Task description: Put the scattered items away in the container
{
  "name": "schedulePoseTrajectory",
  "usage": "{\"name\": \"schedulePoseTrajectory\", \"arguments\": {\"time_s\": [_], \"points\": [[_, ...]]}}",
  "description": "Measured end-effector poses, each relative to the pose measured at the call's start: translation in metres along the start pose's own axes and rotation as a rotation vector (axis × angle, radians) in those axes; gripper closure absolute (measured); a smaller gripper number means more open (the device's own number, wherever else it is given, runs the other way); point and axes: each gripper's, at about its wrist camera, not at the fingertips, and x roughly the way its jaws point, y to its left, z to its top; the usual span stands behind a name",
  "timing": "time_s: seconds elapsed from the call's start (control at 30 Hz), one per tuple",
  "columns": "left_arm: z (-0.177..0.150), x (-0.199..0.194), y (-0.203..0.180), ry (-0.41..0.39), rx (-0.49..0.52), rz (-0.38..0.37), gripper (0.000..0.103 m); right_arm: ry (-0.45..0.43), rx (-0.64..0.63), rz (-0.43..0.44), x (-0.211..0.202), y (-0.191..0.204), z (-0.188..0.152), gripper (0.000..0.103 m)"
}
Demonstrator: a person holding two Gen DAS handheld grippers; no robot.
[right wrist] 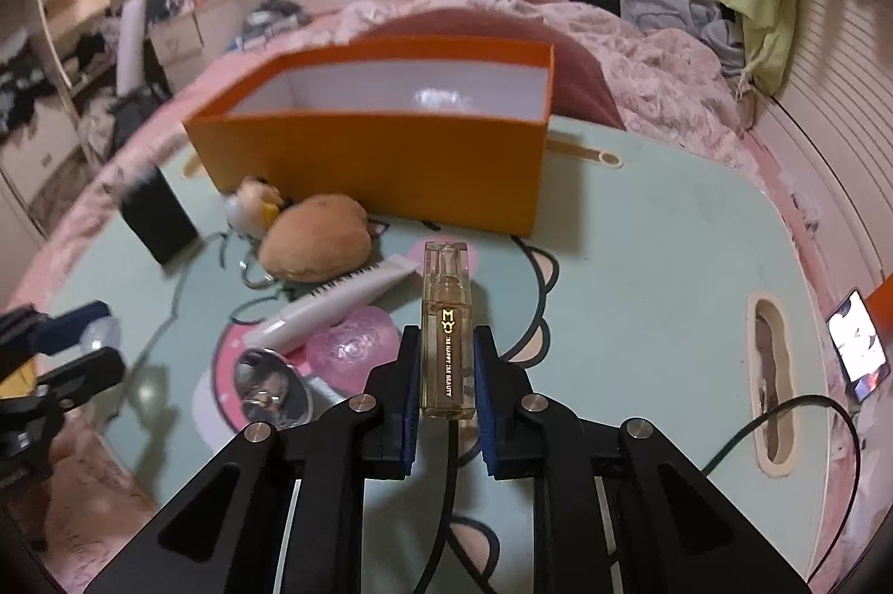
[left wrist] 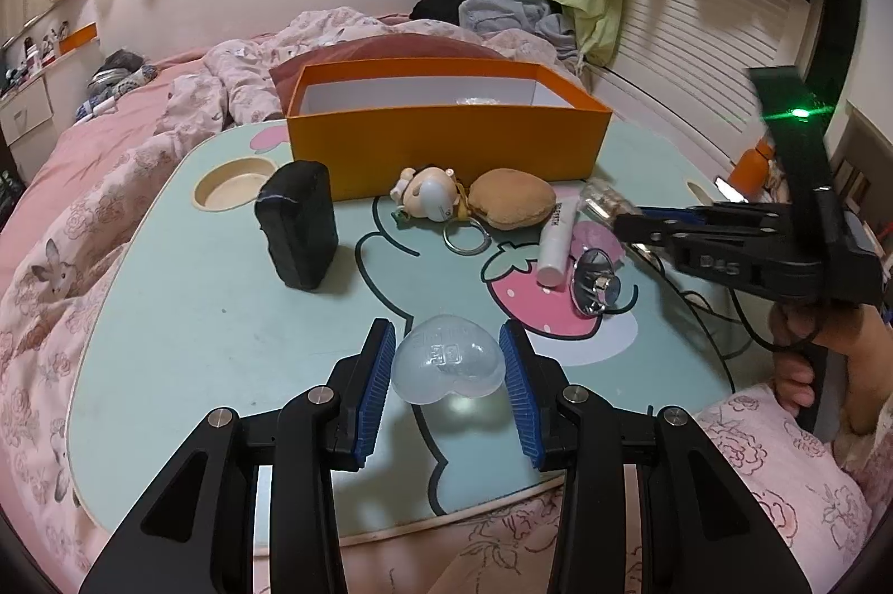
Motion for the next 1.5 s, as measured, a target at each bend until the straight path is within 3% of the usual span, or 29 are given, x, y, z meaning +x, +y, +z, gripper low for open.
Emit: {"name": "schedulePoseTrajectory", "arguments": {"time_s": [0.23, 0.37, 0.5, 0.63, 0.8, 1.0, 1.1, 1.17, 1.3, 1.5], "points": [[0.026, -0.009, 0.0, -0.035, 0.005, -0.044, 0.063, -0.065, 0.031, 0.054, -0.027, -0.006, 0.026, 0.087], [0.066, -0.01, 0.005, -0.075, 0.009, -0.063, 0.063, -0.1, 0.038, 0.061, -0.028, -0.009, 0.053, 0.087], [0.114, 0.003, 0.01, -0.095, 0.022, -0.028, 0.063, -0.117, 0.061, 0.079, -0.016, -0.013, 0.083, 0.087], [0.157, 0.032, 0.024, -0.064, -0.019, -0.034, 0.063, -0.11, 0.091, 0.105, 0.005, -0.019, 0.111, 0.087], [0.183, 0.078, 0.04, 0.012, -0.091, -0.012, 0.063, -0.054, 0.153, 0.126, 0.036, -0.025, 0.135, 0.087], [0.184, 0.128, 0.045, 0.099, -0.169, 0.007, 0.062, -0.031, 0.14, 0.069, 0.066, -0.016, 0.146, 0.086], [0.181, 0.134, 0.045, 0.14, -0.162, 0.033, 0.062, -0.044, 0.145, 0.041, 0.062, -0.016, 0.143, 0.084], [0.177, 0.126, 0.049, 0.12, -0.176, 0.015, 0.062, -0.066, 0.144, 0.042, 0.051, -0.016, 0.137, 0.082], [0.167, 0.095, 0.053, 0.054, -0.218, -0.05, 0.062, -0.107, 0.118, 0.052, 0.024, -0.014, 0.123, 0.067], [0.138, 0.039, 0.034, -0.003, -0.142, -0.089, 0.058, -0.091, 0.079, 0.047, -0.015, -0.01, 0.075, 0.053]]}}
